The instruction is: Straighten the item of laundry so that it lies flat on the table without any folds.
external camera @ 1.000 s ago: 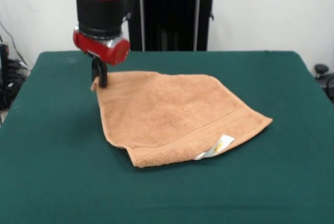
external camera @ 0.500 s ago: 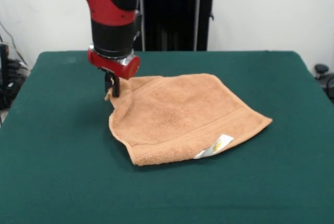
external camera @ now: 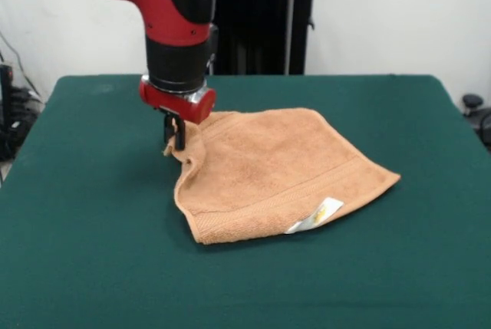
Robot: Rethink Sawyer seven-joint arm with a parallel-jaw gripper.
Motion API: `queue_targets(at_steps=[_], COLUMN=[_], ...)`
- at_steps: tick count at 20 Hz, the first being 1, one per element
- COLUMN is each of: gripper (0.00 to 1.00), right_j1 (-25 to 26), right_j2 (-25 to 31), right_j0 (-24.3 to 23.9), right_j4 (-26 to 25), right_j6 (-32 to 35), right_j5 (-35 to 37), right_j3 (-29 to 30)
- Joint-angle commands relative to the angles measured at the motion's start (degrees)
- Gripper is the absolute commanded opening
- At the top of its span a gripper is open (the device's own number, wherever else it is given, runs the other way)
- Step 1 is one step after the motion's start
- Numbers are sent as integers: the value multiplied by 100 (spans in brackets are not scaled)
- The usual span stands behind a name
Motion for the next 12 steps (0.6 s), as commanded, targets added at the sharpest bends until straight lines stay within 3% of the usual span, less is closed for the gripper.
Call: queue_targets(at_steps=[1, 12], gripper=[0, 0], right_j1=[155, 79], right_j2=[622, 894], right_j0=[276, -290], right_j4=[-289, -616], right_j6=[-114, -948], right_j5=[-198, 388], right_j3=[310, 24])
